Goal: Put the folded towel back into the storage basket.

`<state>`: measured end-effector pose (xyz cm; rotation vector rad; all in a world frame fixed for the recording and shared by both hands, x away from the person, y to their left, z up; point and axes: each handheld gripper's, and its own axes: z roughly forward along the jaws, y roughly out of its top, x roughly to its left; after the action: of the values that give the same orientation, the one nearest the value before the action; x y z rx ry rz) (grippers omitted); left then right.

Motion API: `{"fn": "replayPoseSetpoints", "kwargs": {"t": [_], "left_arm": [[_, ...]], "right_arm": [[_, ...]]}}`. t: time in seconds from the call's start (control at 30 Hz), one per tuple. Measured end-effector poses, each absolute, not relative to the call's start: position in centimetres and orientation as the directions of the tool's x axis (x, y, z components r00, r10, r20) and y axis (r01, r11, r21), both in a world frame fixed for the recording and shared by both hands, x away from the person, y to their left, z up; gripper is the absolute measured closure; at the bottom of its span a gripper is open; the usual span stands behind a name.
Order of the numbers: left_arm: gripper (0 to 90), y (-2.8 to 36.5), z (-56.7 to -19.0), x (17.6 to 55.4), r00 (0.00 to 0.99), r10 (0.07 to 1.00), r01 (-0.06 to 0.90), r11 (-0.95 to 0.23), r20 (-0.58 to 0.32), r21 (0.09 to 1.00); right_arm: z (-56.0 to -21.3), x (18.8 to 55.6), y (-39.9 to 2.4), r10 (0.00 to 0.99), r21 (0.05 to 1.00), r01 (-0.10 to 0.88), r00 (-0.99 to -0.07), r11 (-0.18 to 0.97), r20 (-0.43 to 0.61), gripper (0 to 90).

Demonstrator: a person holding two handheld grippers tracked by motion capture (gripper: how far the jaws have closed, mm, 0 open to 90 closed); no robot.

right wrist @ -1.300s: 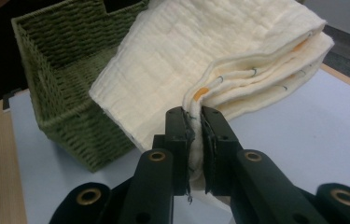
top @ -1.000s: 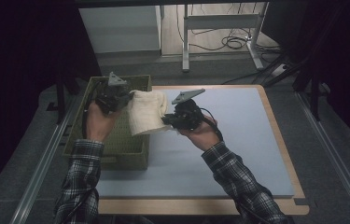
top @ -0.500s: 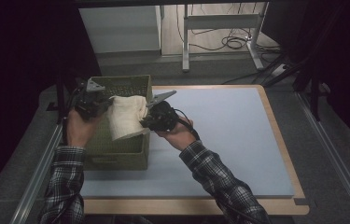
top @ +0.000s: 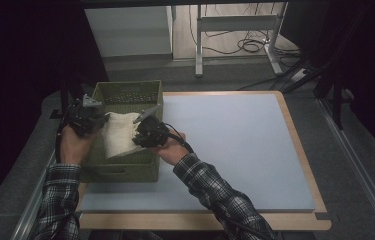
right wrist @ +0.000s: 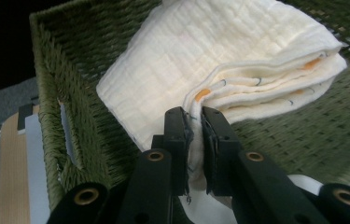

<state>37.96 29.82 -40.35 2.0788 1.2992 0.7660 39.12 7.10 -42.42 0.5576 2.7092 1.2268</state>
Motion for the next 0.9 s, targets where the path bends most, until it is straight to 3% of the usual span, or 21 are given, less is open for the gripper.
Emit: {"fn": "replayPoseSetpoints", "kwargs": {"t": [0.43,0.9], "left_arm": [[82.4,29.7,-42.8,38.7,0.399,0.9,0.622,-0.407,0.176,0.669],[82.1,28.5,-44.5,40.2,0.42,0.886,0.655,-0.447,0.198,0.609]], "right_arm": [[-44.1,38.9,9.6,0.345,0.631,0.27,-0.938,0.727,0.003,77.2],[-44.2,38.7,10.7,0.348,0.587,0.257,-0.936,0.767,-0.046,75.6]]}}
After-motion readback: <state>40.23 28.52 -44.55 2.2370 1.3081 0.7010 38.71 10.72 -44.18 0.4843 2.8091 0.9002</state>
